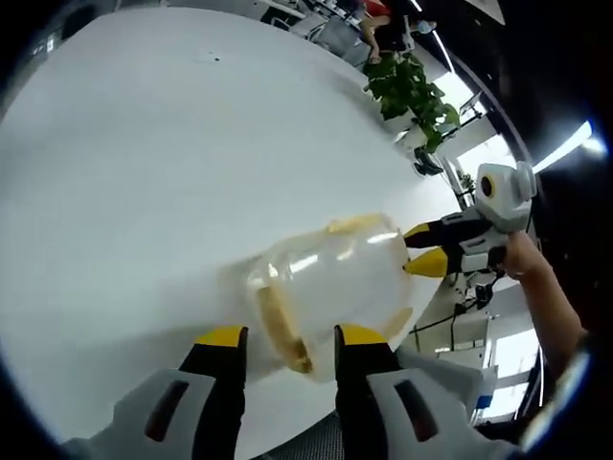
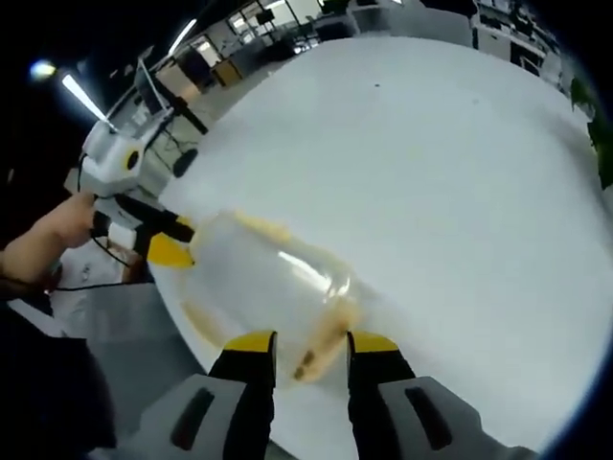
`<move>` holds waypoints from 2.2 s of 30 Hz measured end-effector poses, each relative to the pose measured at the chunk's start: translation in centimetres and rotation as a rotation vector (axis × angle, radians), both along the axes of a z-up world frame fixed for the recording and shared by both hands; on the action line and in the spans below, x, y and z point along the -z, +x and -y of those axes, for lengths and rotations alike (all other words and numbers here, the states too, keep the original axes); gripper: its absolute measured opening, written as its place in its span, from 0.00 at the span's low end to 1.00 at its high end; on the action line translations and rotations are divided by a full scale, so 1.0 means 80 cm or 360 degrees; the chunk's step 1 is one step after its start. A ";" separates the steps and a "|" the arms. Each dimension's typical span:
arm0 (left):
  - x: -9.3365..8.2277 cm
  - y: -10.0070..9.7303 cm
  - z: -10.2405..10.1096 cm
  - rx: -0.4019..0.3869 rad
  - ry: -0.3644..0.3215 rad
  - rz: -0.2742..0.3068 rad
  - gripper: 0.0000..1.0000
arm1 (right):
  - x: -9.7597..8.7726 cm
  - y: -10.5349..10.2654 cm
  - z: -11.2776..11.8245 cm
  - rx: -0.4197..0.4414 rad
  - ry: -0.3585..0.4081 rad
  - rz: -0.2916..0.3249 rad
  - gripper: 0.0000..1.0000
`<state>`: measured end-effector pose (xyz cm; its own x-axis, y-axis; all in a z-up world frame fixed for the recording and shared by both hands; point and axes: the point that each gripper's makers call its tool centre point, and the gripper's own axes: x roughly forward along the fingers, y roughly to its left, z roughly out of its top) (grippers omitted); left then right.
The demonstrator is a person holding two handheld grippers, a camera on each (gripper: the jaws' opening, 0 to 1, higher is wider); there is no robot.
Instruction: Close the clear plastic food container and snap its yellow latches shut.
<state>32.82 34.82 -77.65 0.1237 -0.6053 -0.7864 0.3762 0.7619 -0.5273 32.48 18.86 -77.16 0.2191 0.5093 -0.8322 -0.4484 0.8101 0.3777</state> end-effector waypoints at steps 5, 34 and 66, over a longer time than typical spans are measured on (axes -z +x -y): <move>0.000 -0.002 0.009 -0.0025 -0.0055 -0.0016 0.33 | 0.001 -0.001 0.001 0.0039 0.0054 -0.0025 0.28; 0.005 -0.008 0.014 -0.0079 -0.0136 -0.0091 0.31 | 0.003 -0.005 -0.008 0.0108 0.0121 -0.0105 0.23; 0.011 -0.008 0.020 -0.0090 -0.0138 -0.0138 0.30 | 0.004 -0.001 -0.007 0.0201 0.0126 -0.0151 0.23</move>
